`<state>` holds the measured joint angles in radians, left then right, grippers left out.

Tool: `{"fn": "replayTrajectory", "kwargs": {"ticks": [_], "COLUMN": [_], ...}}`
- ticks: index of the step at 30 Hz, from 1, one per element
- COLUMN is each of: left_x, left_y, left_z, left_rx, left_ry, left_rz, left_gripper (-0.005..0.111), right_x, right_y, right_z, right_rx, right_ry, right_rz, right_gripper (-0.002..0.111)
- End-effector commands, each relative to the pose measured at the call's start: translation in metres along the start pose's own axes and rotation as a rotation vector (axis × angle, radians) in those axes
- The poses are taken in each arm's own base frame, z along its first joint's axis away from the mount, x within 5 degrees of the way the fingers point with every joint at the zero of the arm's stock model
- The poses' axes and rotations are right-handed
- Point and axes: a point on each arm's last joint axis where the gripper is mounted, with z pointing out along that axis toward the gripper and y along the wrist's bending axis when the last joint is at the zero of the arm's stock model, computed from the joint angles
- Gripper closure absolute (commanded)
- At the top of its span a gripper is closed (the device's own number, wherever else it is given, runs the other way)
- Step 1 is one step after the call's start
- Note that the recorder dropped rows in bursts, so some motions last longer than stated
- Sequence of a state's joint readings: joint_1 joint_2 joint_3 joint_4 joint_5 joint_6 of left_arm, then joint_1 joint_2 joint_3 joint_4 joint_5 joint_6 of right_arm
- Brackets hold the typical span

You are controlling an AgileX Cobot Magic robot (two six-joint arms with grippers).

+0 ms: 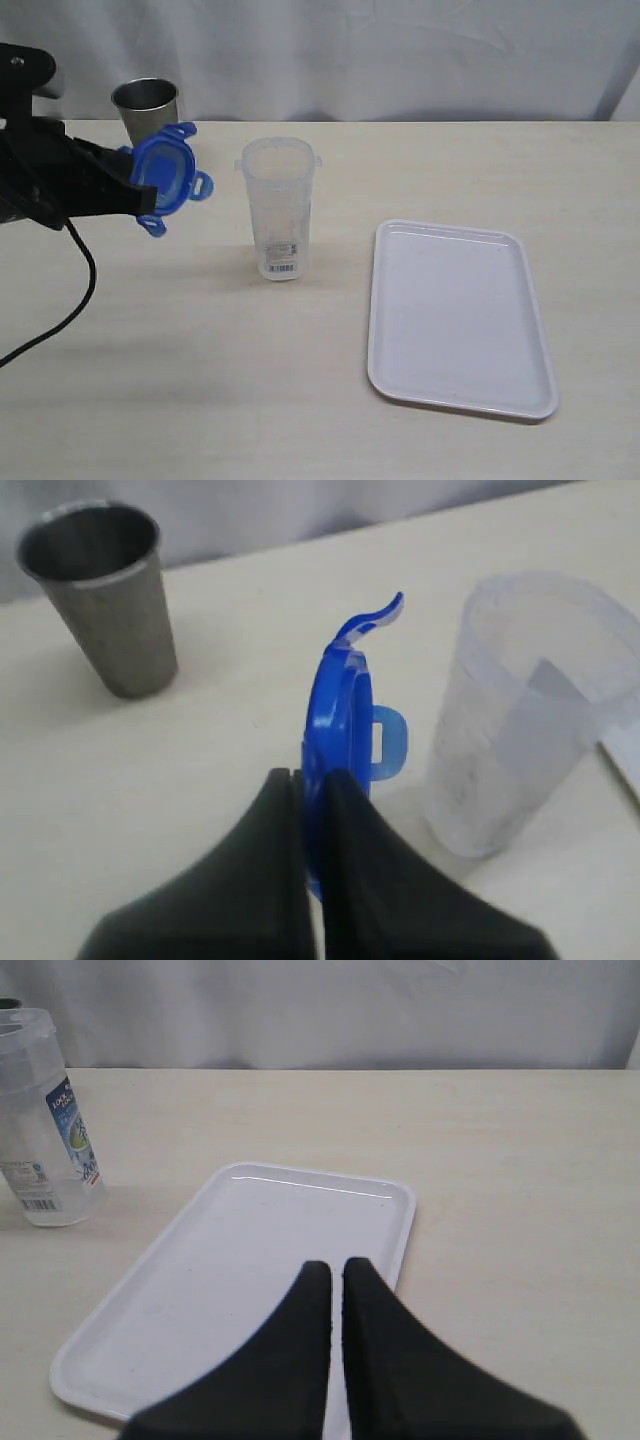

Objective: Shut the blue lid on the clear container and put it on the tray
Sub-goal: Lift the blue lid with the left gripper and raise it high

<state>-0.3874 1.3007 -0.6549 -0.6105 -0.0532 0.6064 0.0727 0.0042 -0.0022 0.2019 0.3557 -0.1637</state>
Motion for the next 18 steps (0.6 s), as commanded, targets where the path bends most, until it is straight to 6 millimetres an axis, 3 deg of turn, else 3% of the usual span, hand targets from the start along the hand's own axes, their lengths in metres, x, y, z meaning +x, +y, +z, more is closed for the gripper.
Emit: {"fn": "replayTrajectory", "kwargs": {"ticks": [1, 9, 18], "left_x": [-0.02, -0.079, -0.112], "left_y": [0.004, 0.0, -0.006], "left_z": [-0.004, -0.002, 0.047], "left_rx": [-0.064, -0.064, -0.05], "left_ry": [-0.151, -0.295, -0.252], "left_rz": [0.097, 0.299, 0.536], "left_gripper": [0.107, 0.107, 0.107], "right_x": [0.001, 0.001, 0.001], "right_y": [-0.001, -0.001, -0.001], "right_z": [0.0, 0.0, 0.0], "right_rx": [0.008, 0.008, 0.008], "right_ry": [0.0, 0.0, 0.0], "right_rz": [-0.011, -0.011, -0.011], "right_gripper": [0.104, 0.104, 0.104]}}
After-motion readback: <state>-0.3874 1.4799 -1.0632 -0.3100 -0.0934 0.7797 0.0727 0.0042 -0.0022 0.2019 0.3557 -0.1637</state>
